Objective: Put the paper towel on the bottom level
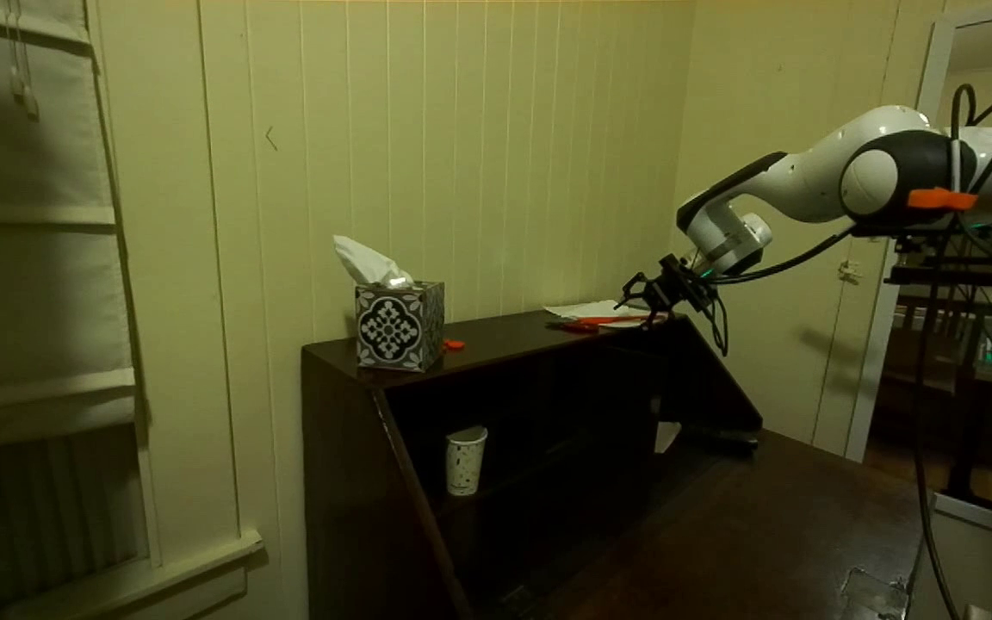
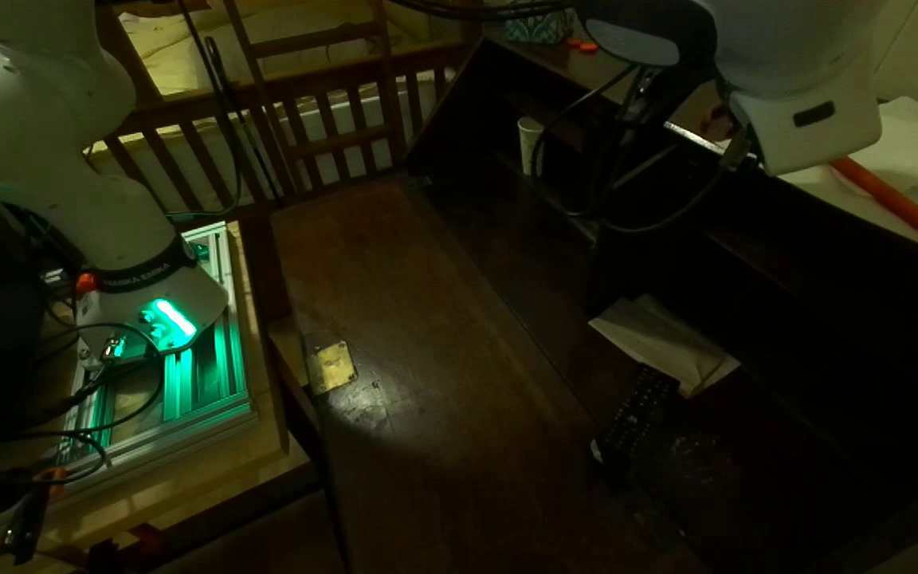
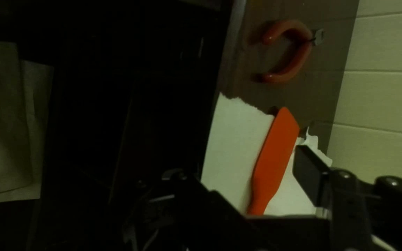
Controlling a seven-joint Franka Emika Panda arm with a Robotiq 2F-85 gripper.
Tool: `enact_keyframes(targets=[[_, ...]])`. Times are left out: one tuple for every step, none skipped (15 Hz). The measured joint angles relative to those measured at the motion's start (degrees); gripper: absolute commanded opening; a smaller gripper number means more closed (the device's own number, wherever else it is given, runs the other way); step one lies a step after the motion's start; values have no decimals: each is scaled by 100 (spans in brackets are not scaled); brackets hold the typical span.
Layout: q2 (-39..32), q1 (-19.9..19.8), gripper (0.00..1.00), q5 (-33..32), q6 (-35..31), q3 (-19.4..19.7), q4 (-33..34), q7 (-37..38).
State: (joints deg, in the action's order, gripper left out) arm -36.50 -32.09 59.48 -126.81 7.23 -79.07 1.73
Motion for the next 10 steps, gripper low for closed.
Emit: enact_keyframes(targets=[[32, 0, 66, 0, 31, 8, 0, 0], [74, 0, 62, 0, 59, 14, 0, 0], [113, 0, 55, 1, 83, 19, 1, 0], [142, 0, 47, 1, 95, 21, 2, 0], [158, 0, 50, 3, 101, 23, 4, 0], [158, 0, 51, 3, 106, 26, 7, 0], [153, 0, 45, 3, 127, 29, 6, 0], [140, 0, 44, 4, 151, 32, 5, 3], [121, 0, 32, 4, 166, 35, 3, 3], [101, 0, 18, 4, 178, 37, 1, 4]])
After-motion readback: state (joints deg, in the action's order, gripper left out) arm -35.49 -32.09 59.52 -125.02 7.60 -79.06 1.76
